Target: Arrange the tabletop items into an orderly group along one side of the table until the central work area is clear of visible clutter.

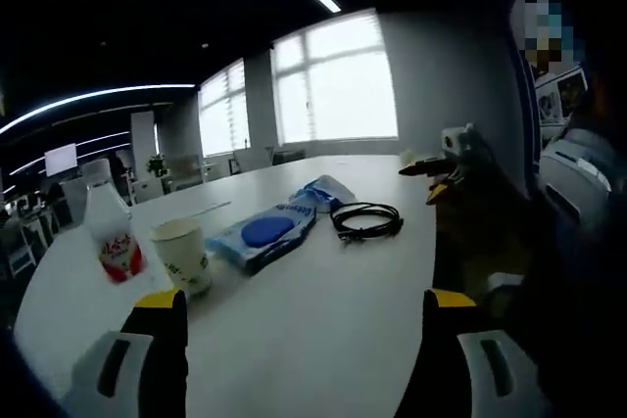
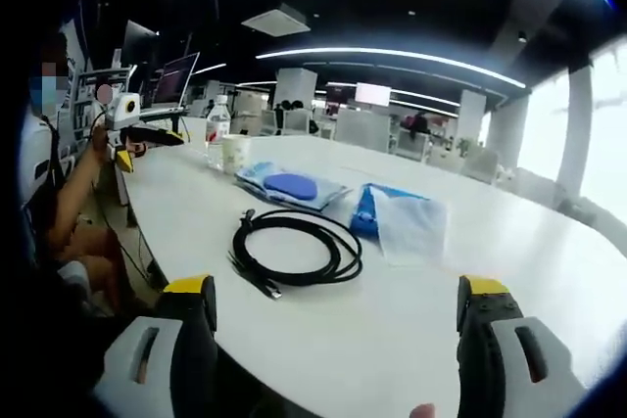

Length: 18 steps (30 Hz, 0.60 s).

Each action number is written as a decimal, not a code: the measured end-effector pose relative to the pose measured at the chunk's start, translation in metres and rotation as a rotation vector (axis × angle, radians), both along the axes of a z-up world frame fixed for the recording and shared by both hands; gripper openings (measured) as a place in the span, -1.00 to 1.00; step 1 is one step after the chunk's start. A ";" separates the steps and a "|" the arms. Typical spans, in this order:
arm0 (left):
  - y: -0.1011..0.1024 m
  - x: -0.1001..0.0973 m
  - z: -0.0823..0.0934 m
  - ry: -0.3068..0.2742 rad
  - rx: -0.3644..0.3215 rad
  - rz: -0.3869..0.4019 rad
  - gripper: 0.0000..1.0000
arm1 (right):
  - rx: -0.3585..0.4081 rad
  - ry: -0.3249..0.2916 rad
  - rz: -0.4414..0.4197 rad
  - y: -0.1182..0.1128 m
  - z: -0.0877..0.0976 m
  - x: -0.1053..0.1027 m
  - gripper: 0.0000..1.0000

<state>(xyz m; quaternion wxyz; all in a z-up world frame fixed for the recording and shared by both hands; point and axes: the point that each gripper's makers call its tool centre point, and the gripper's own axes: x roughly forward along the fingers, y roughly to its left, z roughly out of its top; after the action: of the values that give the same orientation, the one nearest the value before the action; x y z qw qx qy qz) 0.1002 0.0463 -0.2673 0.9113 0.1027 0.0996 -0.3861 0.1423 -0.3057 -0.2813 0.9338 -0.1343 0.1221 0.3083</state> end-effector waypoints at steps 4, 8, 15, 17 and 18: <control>0.006 -0.003 0.002 -0.011 0.004 0.007 1.00 | 0.001 0.011 -0.006 -0.005 -0.006 0.003 0.99; 0.012 -0.006 0.003 -0.014 0.014 0.016 1.00 | -0.007 0.016 -0.006 -0.007 -0.007 0.002 0.99; 0.030 -0.012 -0.005 0.002 0.035 0.043 1.00 | -0.013 0.022 -0.012 -0.015 -0.007 0.001 0.99; 0.036 -0.013 -0.009 0.006 0.040 0.056 1.00 | -0.019 0.026 -0.018 -0.018 -0.009 0.001 0.99; 0.039 -0.014 -0.011 0.013 0.043 0.061 1.00 | -0.023 0.029 -0.019 -0.021 -0.010 0.001 0.99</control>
<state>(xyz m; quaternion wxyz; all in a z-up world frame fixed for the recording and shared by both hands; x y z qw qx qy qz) 0.0862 0.0848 -0.2786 0.9195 0.1166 0.1171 -0.3566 0.1433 -0.3264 -0.2914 0.9332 -0.1395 0.1401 0.3000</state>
